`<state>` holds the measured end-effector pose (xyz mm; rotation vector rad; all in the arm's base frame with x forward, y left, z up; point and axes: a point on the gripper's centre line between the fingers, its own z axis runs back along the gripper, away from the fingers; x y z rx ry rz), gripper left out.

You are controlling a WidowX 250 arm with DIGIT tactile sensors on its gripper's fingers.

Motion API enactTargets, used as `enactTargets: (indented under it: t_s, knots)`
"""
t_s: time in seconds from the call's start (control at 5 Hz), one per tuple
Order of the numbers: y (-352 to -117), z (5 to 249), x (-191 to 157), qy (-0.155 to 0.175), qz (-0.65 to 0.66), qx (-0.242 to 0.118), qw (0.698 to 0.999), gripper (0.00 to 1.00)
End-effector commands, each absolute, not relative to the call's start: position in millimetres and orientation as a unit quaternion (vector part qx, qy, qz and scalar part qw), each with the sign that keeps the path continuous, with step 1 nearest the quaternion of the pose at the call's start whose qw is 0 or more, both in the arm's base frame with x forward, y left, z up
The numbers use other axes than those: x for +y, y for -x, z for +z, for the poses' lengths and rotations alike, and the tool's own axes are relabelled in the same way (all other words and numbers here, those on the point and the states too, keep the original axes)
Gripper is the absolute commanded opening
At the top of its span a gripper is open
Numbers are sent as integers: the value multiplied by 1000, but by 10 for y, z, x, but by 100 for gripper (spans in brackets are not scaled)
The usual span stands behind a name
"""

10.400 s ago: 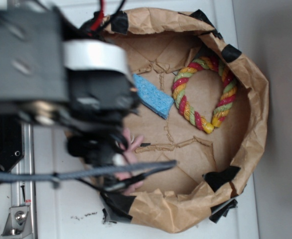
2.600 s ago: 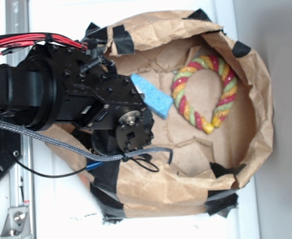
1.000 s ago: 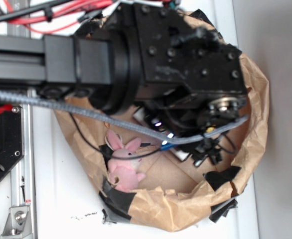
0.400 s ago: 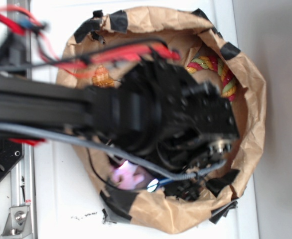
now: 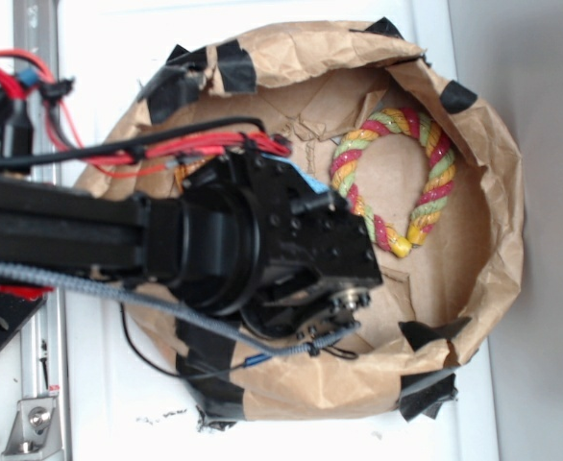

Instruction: Grab the pink bunny.

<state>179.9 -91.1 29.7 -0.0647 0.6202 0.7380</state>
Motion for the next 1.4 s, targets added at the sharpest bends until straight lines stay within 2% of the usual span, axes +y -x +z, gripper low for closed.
enactTargets:
  t_s: [0.0, 0.2, 0.4, 0.6, 0.8, 1.2]
  knots:
    - [-1706, 789, -803, 81, 287, 201, 933, 0]
    - [-2115, 968, -535, 69, 203, 76, 974, 0]
    - [-2433, 1113, -477, 28, 153, 6, 988, 0]
    - [-2652, 1203, -440, 6, 97, -22, 995, 0]
    - [-2847, 1311, -465, -17, -27, -71, 997, 0]
    - [-2868, 1330, -342, 14, -130, -44, 990, 0]
